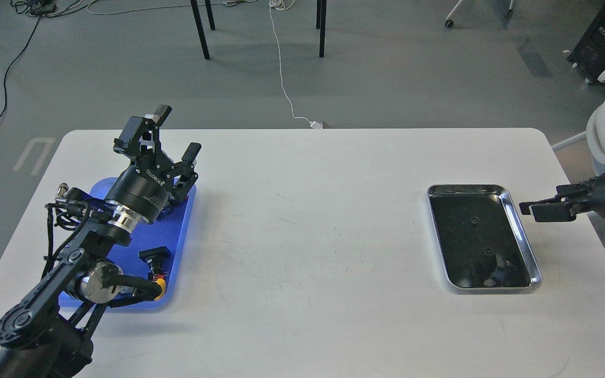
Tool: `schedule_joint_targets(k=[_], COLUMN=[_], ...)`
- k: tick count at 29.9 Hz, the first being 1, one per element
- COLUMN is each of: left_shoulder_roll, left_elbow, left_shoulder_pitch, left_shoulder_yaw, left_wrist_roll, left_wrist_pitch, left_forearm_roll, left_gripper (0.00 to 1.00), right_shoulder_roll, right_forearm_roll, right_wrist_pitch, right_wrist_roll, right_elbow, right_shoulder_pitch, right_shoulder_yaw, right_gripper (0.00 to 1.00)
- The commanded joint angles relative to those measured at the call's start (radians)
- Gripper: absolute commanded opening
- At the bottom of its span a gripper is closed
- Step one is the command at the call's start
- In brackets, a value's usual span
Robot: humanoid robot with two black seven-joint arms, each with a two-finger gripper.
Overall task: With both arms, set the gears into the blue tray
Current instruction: 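Move the right gripper over the metal tray with the black mat, then lower the right gripper and grasp a small black gear on the mat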
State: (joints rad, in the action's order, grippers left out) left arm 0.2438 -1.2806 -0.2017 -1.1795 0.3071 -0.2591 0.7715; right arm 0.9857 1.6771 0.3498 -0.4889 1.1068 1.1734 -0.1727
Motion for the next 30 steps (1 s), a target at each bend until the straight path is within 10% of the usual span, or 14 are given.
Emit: schedule_joint_targets(k=[1,13,21,30], left_shoulder_roll=[0.003,0.003,-0.003,-0.001], left_elbow=[-0.008,-0.008,-0.006,-0.006], left_shoulder_pitch=[0.002,-0.004,-0.002,-0.013], left_shoulder_yaw=[0.001,0.001,0.001,0.001], left_wrist_roll=[0.000,-0.002,-0.003,-0.010], left_wrist_pitch=[0.000,0.000,0.000,0.000], left_forearm_roll=[-0.001,-0.001,0.002,0.000], left_gripper=[0.98,0.98,0.98,0.98], right_shoulder_roll=[-0.076,-0.341,-0.387,-0.389], right_forearm_roll=[0.010,-0.039,-0.131,-0.131], right_wrist_pitch=[-0.002,-0.066,-0.069,-0.071], right_wrist_roll=[0.000,0.000,0.000,0.000], right_elbow=[-0.072,-0.286,-0.315,-0.343], right_shoulder_pitch=[0.071,0.071,0.040,0.040], right_shoulder_yaw=[-0.115,-0.283,-0.315,-0.323], right_gripper=[0.97,0.93,0.73,0.72])
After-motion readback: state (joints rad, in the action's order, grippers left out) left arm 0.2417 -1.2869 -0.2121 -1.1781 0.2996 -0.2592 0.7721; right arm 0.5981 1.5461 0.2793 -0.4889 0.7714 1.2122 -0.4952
